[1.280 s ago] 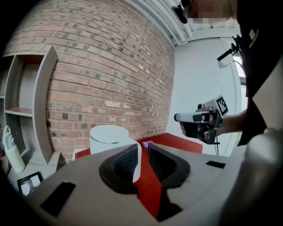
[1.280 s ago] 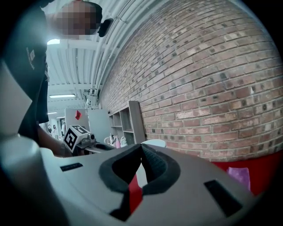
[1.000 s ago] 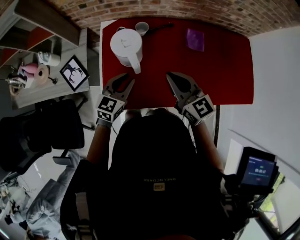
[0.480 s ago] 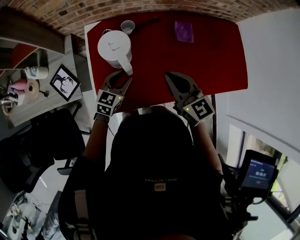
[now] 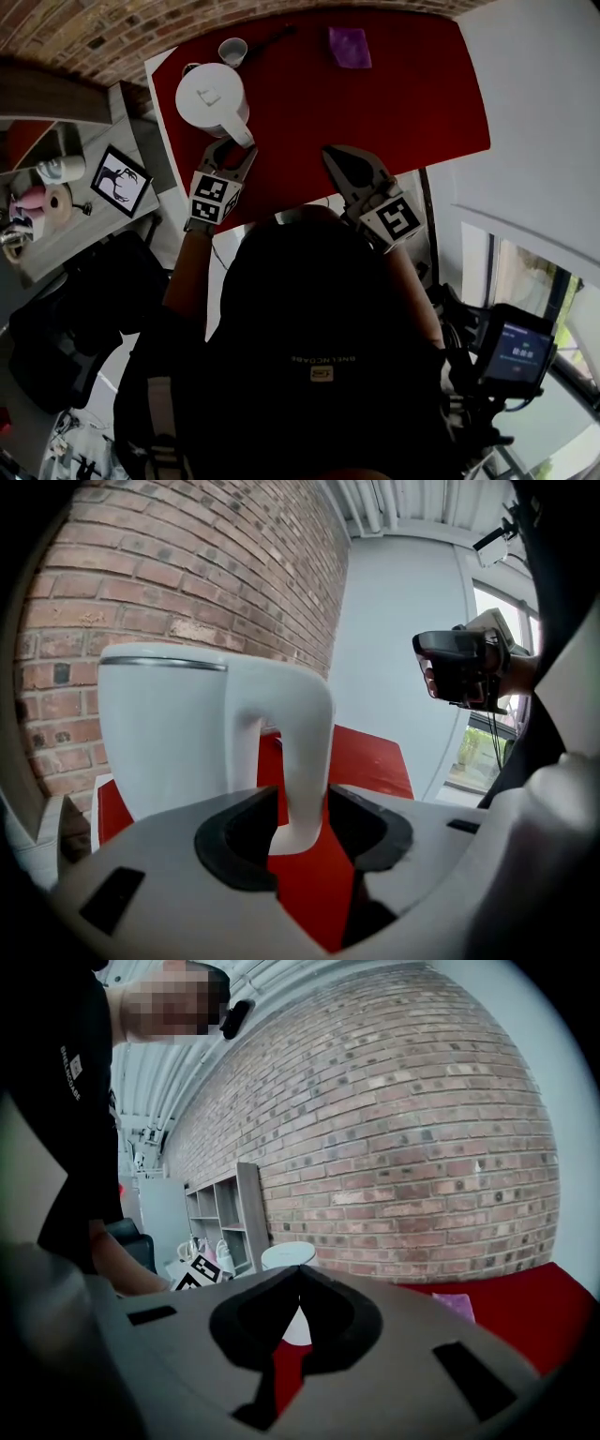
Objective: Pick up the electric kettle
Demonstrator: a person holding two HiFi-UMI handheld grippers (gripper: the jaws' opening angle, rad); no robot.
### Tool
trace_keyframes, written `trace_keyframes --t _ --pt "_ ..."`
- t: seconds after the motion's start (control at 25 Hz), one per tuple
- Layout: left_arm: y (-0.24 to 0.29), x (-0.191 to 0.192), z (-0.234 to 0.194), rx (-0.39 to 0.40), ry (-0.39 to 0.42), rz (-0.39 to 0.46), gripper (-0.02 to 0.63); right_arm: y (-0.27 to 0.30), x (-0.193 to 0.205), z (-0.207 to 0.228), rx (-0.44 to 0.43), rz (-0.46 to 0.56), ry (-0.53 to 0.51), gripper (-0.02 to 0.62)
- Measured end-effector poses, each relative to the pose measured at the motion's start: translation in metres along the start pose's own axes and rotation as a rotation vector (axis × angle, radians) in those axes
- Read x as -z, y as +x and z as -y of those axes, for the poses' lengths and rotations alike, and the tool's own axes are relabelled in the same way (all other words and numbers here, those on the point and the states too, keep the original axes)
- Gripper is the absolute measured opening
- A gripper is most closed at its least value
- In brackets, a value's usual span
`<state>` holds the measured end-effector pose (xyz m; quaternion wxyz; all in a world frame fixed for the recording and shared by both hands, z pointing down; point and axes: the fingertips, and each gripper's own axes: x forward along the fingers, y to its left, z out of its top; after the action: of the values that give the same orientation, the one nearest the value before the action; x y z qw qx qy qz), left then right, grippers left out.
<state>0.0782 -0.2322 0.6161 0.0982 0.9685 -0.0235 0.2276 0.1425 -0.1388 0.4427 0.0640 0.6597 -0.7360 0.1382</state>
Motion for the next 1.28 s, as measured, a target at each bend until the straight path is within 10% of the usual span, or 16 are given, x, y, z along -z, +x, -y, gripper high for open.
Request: trace_keyframes --t 0.72,1.28 --pt "0.044 -0.009 0.017 0.122 0.078 0.068 0.167 -0.031 0.013 0.006 0.164 0.000 0.053 0.002" --pt "0.045 -0.020 0.007 0.038 0.075 0.124 0.076 -0.052 0.022 0.009 0.210 0.009 0.064 0.003"
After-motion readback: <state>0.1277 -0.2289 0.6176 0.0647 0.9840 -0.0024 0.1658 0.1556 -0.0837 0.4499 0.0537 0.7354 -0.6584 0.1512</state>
